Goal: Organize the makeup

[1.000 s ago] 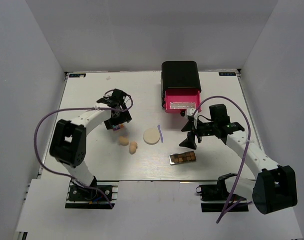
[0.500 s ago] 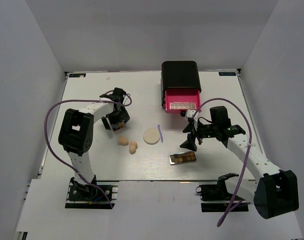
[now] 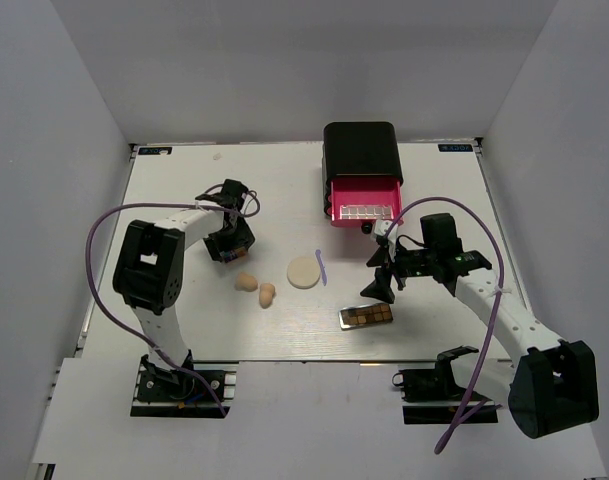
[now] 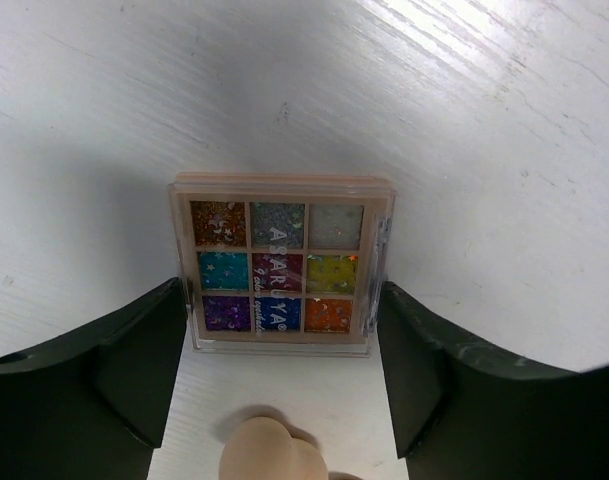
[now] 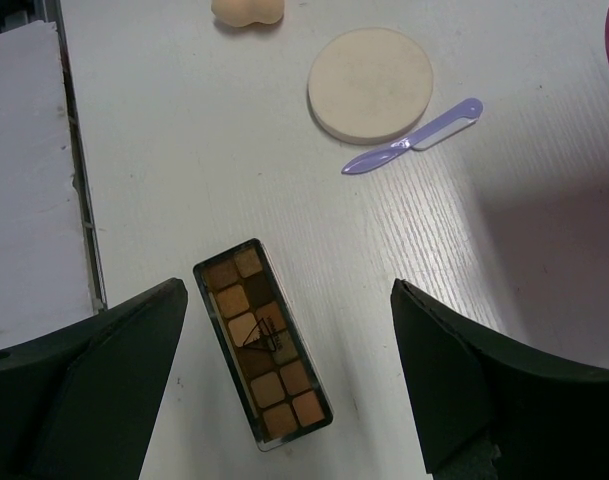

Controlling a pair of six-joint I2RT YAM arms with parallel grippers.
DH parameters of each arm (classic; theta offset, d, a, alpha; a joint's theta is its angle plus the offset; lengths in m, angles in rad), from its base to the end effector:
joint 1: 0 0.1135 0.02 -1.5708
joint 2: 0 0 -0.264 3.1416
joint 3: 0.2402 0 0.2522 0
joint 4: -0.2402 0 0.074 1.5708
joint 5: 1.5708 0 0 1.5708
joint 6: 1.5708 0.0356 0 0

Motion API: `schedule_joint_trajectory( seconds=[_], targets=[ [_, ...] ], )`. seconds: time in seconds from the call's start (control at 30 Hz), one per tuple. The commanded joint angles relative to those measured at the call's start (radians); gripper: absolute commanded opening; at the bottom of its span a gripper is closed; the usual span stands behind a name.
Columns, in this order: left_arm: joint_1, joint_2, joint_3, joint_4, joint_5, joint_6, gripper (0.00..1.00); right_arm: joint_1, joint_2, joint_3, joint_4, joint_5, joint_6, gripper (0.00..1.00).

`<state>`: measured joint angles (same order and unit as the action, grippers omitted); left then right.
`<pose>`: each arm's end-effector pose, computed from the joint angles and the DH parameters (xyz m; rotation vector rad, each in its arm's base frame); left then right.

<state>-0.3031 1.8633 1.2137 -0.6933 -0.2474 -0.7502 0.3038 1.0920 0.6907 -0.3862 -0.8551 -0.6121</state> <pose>0.3386 -0.0967 0.1602 -0.6638 2.7391 0.1408 0.1981 0.0903 0.2384 -1.2986 1.7298 0.8223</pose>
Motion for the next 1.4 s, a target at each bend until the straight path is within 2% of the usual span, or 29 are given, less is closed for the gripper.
schedule_joint_trajectory(
  seconds=[0.0, 0.07, 0.27, 0.5, 0.57, 0.7, 0.87, 0.97, 1.07, 1.37],
  targets=[
    [0.004, -0.021, -0.04, 0.026, 0.032, 0.008, 0.61, 0.001, -0.024, 0.001, 0.02, 0.001, 0.0, 0.88],
    [-0.016, -0.039, -0.028, 0.055, 0.056, 0.06, 0.51, 0.0, -0.026, 0.0, 0.02, 0.002, 0.003, 0.88],
    [-0.036, -0.168, 0.026, 0.175, 0.246, 0.213, 0.35, 0.0, -0.037, -0.006, 0.018, 0.007, 0.006, 0.89],
    [-0.091, -0.271, 0.135, 0.382, 0.575, 0.412, 0.29, -0.005, -0.056, -0.016, 0.043, 0.057, 0.061, 0.89],
    [-0.102, -0.271, 0.171, 0.451, 0.685, 0.452, 0.28, -0.011, -0.076, -0.031, 0.081, 0.099, 0.103, 0.89],
    [-0.146, -0.216, 0.257, 0.517, 0.787, 0.558, 0.25, -0.014, -0.125, -0.072, 0.153, 0.169, 0.163, 0.89],
    [-0.205, -0.061, 0.502, 0.428, 0.766, 0.581, 0.25, -0.023, -0.193, -0.109, 0.194, 0.237, 0.196, 0.89],
    [-0.252, 0.023, 0.671, 0.345, 0.715, 0.545, 0.24, -0.023, -0.222, -0.125, 0.207, 0.286, 0.218, 0.89],
    [-0.281, 0.066, 0.721, 0.313, 0.685, 0.485, 0.23, -0.029, -0.241, -0.135, 0.217, 0.315, 0.238, 0.89],
    [-0.389, 0.157, 0.793, 0.181, 0.467, 0.29, 0.23, -0.035, -0.284, -0.152, 0.241, 0.416, 0.299, 0.89]
  ],
)
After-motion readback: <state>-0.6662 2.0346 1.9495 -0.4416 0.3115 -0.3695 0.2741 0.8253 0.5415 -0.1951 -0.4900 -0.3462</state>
